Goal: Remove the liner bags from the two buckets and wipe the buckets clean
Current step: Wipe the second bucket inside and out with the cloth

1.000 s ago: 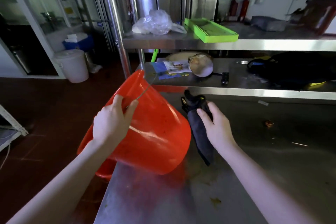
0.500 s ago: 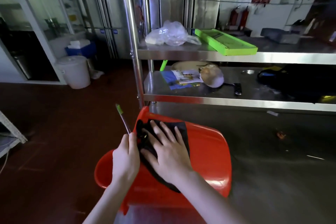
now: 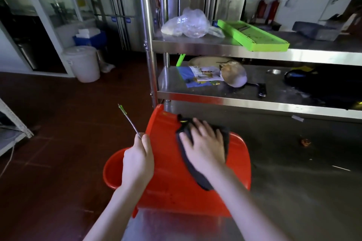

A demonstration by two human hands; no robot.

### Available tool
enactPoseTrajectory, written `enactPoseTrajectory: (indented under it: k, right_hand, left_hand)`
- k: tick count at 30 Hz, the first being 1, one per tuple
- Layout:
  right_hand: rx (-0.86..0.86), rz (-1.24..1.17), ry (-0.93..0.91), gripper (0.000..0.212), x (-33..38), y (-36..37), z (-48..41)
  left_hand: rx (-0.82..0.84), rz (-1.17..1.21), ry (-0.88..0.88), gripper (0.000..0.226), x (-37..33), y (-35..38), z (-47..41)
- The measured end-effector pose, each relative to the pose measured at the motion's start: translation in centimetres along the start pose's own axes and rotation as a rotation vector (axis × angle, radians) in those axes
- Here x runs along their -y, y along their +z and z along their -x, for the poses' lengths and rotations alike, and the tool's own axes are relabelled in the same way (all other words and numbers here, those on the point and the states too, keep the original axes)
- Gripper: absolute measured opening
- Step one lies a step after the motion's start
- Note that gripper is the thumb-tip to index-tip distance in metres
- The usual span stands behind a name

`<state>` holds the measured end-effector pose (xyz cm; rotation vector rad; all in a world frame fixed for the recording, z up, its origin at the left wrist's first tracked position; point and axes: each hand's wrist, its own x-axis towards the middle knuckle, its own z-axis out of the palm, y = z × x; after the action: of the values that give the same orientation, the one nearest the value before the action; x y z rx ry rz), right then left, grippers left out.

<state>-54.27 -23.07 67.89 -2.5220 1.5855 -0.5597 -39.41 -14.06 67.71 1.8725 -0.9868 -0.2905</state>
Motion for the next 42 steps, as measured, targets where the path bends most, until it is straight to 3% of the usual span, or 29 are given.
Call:
enactPoseTrajectory:
  k: [3, 6, 10, 13, 15, 22, 24, 27, 29, 32, 35, 38, 40, 42]
  right_hand:
    - [-0.065, -0.059, -0.252, 0.052, 5.9, 1.4, 1.5]
    - [-0.061, -0.034, -0.264, 0.053, 3.6, 1.2, 1.8]
    - [-0.084, -0.017, 0.066, 0.053, -4.8, -0.4, 2.4]
    - [0.047, -0.121, 0.357, 0.055, -9.6, -2.2, 1.4]
    - [0.096, -0.114, 0.39, 0.054, -8.7, -2.5, -0.1]
    - [-0.023, -0.047, -0.22, 0.053, 6.0, 1.0, 0.6]
    - [-0.111, -0.025, -0.259, 0.052, 6.1, 1.1, 2.3]
    - [-0.145, -0.02, -0.342, 0.05, 5.1, 1.6, 5.1]
    - [-0.158, -0.028, -0.418, 0.051, 4.6, 2.2, 7.1]
    - [-0.158, -0.04, -0.474, 0.053, 3.0, 2.5, 9.2]
    - [-0.147, -0.061, -0.386, 0.054, 0.2, 1.5, 9.0]
    - [-0.172, -0.021, -0.079, 0.05, -4.5, -0.6, 6.8]
    - [-0.035, -0.046, 0.187, 0.048, -7.8, -2.6, 4.2]
    - [0.117, -0.106, 0.327, 0.051, -9.0, -3.5, 2.0]
  left_hand:
    - [-0.006, 0.009, -0.021, 0.031, 0.3, -0.1, 0.0]
    - [-0.021, -0.012, -0.024, 0.034, 0.2, 0.1, 0.5]
    - [-0.019, 0.009, -0.022, 0.04, 0.2, 0.2, 1.6]
    - [-0.039, 0.025, 0.005, 0.035, 0.5, -0.2, 2.9]
    - [-0.041, 0.038, 0.004, 0.032, 0.6, -0.2, 3.4]
    - [0.032, 0.065, -0.066, 0.033, 1.5, -1.9, 3.5]
    - [0.014, 0.064, -0.178, 0.026, 1.1, -2.8, 1.5]
    - [-0.016, 0.073, -0.289, 0.056, -1.1, -3.7, -2.5]
    - [0.017, 0.077, -0.294, 0.076, -3.1, -3.1, -4.3]
    - [0.184, -0.049, -0.22, 0.07, -5.3, -0.8, -4.5]
    - [0.196, -0.11, -0.128, 0.055, -5.2, -0.4, -3.2]
    - [0.141, 0.018, -0.042, 0.052, -3.9, -1.7, -1.0]
    - [0.121, 0.113, 0.027, 0.053, -3.3, -2.0, 1.3]
    - [0.089, 0.126, 0.125, 0.053, -2.8, -1.3, 3.7]
